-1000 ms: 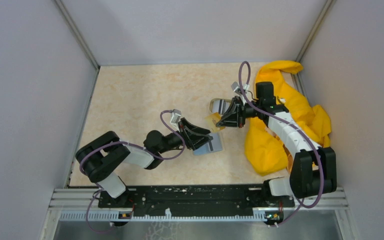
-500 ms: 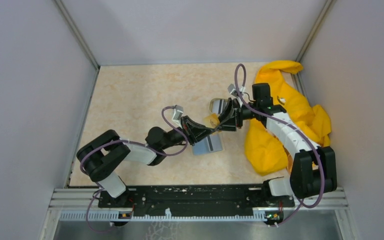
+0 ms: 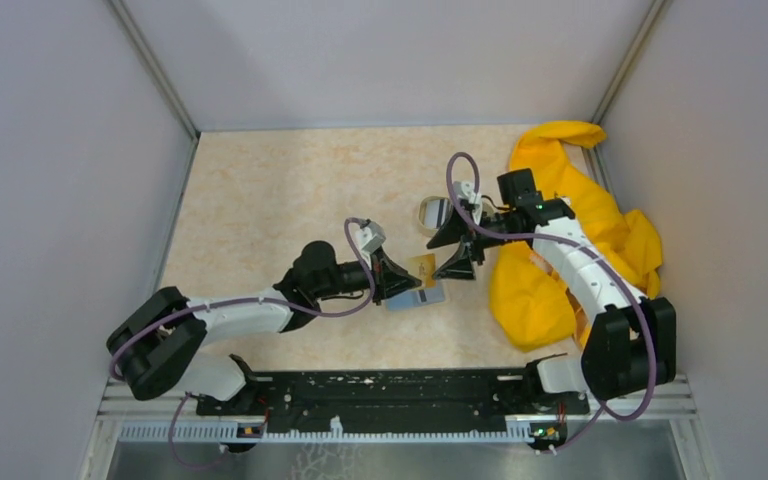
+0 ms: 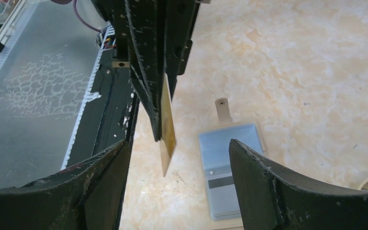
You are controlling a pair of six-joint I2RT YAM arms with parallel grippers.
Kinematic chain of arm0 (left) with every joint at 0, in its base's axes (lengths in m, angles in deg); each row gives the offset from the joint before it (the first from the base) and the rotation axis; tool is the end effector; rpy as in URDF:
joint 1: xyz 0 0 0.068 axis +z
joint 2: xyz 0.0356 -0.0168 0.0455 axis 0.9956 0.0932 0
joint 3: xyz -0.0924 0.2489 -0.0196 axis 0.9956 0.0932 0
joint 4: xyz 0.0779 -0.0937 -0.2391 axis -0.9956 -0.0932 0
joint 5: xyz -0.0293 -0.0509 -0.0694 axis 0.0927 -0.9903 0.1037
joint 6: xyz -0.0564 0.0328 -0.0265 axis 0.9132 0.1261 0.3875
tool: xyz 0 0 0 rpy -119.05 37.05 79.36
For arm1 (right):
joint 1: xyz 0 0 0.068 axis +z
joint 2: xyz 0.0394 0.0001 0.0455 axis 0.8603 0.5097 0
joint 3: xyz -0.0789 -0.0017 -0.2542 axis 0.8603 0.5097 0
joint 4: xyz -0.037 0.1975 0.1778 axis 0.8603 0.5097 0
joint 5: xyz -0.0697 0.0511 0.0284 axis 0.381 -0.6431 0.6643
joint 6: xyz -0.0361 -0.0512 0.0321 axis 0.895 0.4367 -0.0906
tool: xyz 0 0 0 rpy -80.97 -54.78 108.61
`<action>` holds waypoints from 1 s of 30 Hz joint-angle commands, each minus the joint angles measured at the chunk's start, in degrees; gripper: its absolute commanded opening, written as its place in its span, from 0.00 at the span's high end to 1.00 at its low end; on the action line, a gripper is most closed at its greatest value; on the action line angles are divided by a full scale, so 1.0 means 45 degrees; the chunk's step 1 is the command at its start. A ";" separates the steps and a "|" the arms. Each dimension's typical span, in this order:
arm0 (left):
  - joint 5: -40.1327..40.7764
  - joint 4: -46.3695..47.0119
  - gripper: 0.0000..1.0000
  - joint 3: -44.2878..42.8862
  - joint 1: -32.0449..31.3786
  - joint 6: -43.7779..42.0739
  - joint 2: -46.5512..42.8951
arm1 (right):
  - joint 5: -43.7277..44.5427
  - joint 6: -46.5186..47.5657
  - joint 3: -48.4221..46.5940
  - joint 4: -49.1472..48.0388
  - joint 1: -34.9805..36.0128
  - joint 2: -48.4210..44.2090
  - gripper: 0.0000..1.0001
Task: Put the credit cards into the card holder
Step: Pick up the credit card from the storage box, then insert the credit card into the card holder.
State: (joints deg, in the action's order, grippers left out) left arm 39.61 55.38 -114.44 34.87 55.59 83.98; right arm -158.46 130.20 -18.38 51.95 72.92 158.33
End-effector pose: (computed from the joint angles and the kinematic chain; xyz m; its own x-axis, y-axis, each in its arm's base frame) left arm 0.1777 -0.2513 0.2153 -0.3344 -0.1023 -0.9369 0.9162 0.1974 -0.3486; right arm 0.2445 0.1164 0.2725 -0.1887 -0.2354 -0.9534 -0.9763 -0.0596 0.2080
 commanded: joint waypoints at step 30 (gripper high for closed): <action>-0.0102 -0.4601 1.00 -0.1202 -0.0032 -0.2273 -0.0329 | 0.1476 0.0693 -0.0394 0.0628 0.1749 0.1144 0.79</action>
State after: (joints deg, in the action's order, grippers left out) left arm 39.02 33.91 -118.79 34.87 46.31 83.72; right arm -151.42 132.84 -18.31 55.42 79.63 162.96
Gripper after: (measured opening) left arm 0.007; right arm 0.274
